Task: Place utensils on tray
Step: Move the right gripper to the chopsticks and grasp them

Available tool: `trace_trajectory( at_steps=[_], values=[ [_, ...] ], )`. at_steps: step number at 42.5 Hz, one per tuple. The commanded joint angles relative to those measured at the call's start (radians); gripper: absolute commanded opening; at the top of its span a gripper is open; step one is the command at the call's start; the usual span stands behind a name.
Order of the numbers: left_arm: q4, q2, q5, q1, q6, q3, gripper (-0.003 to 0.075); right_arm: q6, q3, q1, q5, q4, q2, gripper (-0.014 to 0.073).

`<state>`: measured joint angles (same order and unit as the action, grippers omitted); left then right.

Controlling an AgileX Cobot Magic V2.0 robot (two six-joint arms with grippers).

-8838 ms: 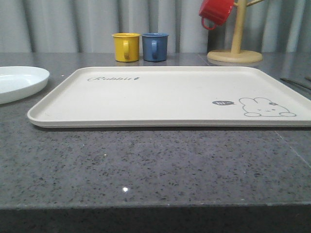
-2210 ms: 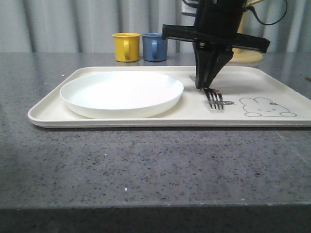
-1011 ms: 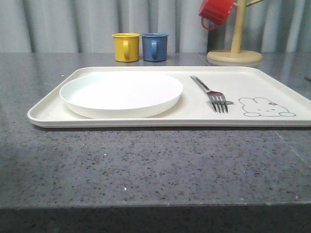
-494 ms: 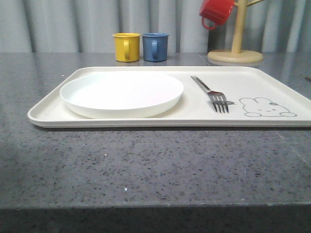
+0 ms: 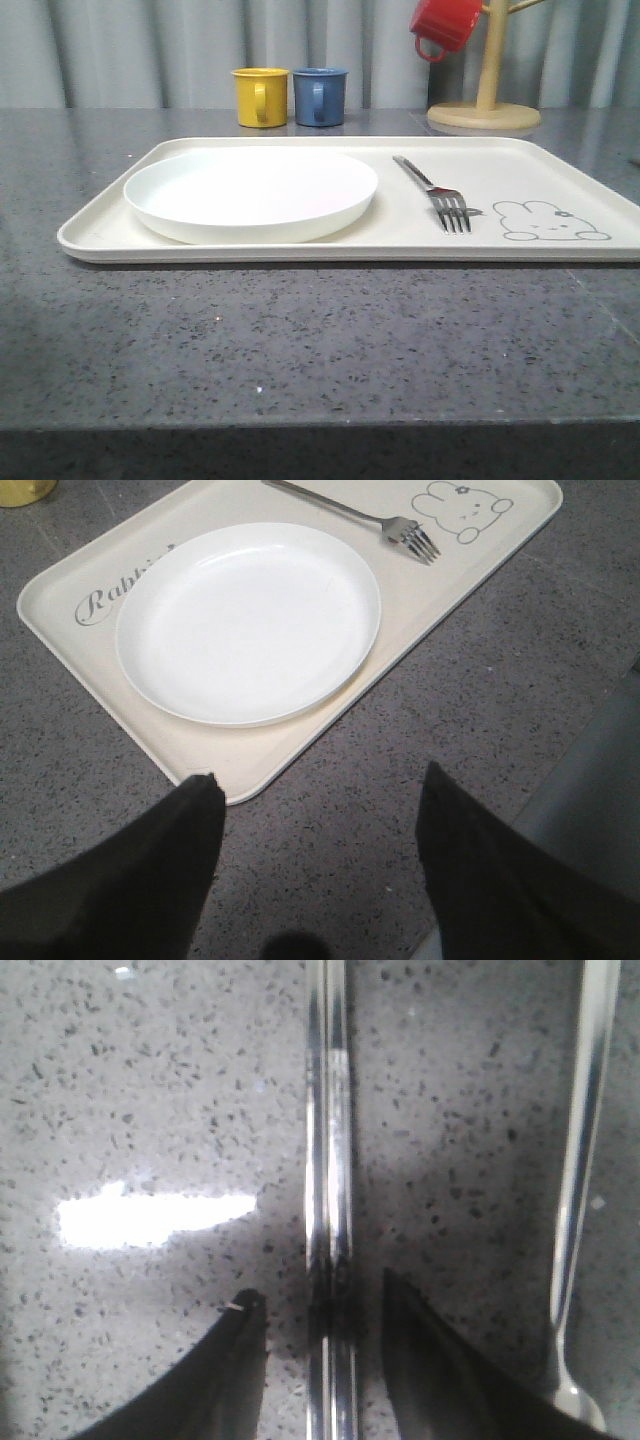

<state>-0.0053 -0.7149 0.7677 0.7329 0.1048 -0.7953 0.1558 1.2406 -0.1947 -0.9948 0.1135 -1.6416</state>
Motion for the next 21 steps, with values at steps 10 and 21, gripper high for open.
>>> trace_trajectory(
  at_steps=[10,21],
  values=[
    [-0.009,0.002,-0.075,0.009,-0.010,-0.027,0.0420,0.007,0.020,-0.005,-0.002,0.011,0.011,0.0274],
    [-0.009,0.002,-0.075,0.009,-0.010,-0.027,0.0420,0.008,0.034,0.001,-0.027,0.011,0.009,0.0049]
  ],
)
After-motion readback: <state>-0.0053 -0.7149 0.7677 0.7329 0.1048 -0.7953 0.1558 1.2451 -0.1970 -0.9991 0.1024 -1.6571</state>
